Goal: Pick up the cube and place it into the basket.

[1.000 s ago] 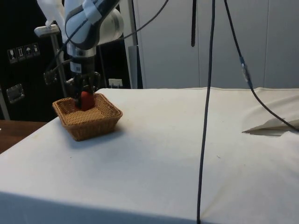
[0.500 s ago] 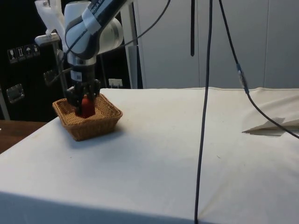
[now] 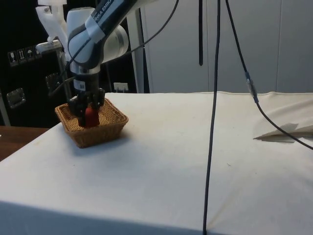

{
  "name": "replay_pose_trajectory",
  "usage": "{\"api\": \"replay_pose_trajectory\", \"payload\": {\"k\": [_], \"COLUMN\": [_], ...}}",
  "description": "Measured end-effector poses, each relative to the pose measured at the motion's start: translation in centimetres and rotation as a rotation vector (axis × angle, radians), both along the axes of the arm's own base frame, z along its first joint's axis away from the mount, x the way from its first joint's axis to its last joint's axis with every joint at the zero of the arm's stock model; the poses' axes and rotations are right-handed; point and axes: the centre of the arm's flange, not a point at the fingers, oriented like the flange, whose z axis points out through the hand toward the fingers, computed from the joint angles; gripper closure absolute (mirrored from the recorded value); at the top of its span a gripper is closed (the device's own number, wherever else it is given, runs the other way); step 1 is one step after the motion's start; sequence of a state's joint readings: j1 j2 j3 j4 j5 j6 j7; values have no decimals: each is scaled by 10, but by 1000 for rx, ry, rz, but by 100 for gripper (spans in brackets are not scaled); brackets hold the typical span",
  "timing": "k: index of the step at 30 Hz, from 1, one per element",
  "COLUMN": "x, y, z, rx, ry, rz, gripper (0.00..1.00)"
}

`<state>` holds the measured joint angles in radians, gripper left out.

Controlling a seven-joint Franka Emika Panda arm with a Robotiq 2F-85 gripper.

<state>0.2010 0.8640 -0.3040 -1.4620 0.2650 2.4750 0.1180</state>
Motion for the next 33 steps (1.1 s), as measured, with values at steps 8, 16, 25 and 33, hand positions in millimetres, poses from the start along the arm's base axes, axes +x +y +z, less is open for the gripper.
{"api": "replay_pose_trajectory", "payload": {"k": [8,16,25,33], "x": [1,1,4,5], "y": [1,1,1,0], "z": [-1,-1,7,22], "rx": [-1,-1,0,5], "ry": [0,0,-7,-8], "rz": [1,1,2,1], "gripper": [12,0,0,0]}}
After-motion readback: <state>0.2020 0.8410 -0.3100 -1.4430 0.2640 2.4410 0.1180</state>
